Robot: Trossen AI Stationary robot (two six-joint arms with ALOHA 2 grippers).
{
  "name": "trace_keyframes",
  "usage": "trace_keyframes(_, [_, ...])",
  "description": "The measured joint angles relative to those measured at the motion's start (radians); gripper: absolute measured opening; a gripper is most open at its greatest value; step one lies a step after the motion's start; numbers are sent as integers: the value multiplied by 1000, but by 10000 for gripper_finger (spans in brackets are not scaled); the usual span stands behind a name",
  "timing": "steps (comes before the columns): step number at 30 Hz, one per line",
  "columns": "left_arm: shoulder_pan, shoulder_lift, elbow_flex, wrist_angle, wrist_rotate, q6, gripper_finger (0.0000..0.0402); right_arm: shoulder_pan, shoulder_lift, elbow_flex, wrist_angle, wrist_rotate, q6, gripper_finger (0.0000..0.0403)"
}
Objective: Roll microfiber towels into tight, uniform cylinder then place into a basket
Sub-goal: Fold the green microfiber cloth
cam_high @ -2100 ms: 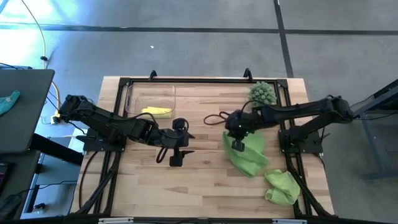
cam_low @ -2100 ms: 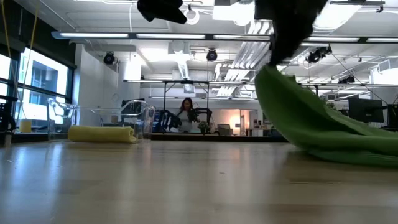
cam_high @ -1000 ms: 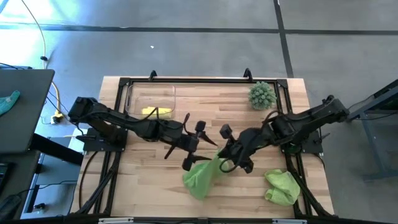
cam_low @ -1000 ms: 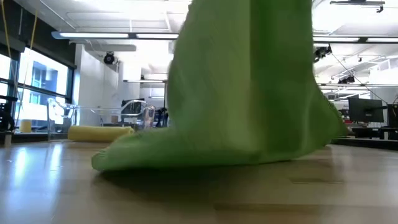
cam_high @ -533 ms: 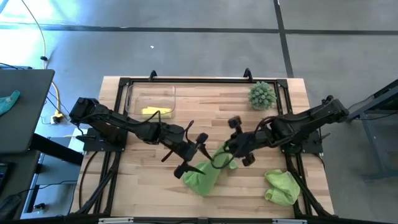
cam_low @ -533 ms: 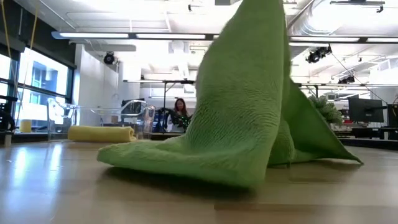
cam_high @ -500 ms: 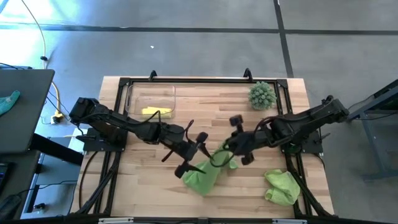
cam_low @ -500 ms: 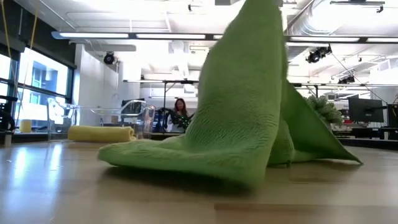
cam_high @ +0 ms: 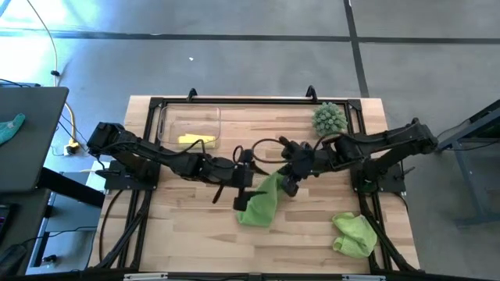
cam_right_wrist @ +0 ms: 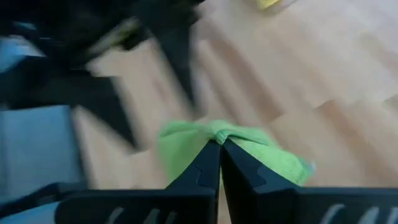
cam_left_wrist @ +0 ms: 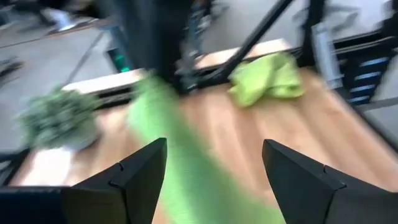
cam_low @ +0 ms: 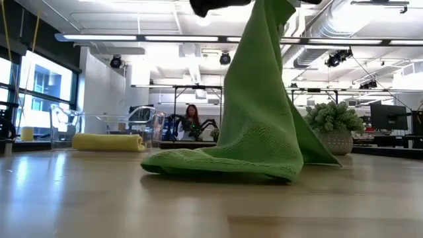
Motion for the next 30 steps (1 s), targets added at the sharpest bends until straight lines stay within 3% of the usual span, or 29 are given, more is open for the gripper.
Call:
trace_keyframes(3, [1,0,0,-12,-75,0,252,-5,0,0,23,-128,-70,0])
trace_keyframes(7, [1,0,0,-14,-73,46,252,45,0,0,1,-278,-388,0])
trace_keyframes(12, [-5,0,0,-14,84,162,252,151,0,0,-9,-310,-722,0])
trace_keyframes(16, [-5,0,0,-13,164,173,252,226,0,0,80,-310,-759,0])
trace_keyframes(19, [-5,0,0,-14,166,152,252,255,0,0,179,-228,-756,0])
trace_keyframes(25, [-13,0,0,-35,161,64,252,197,-1,0,253,103,-793,0])
trace_keyframes(28, [-32,0,0,-75,91,27,252,126,-1,0,213,223,-659,0])
trace_keyframes(30, [-48,0,0,-119,10,13,252,72,-1,0,151,236,-528,0])
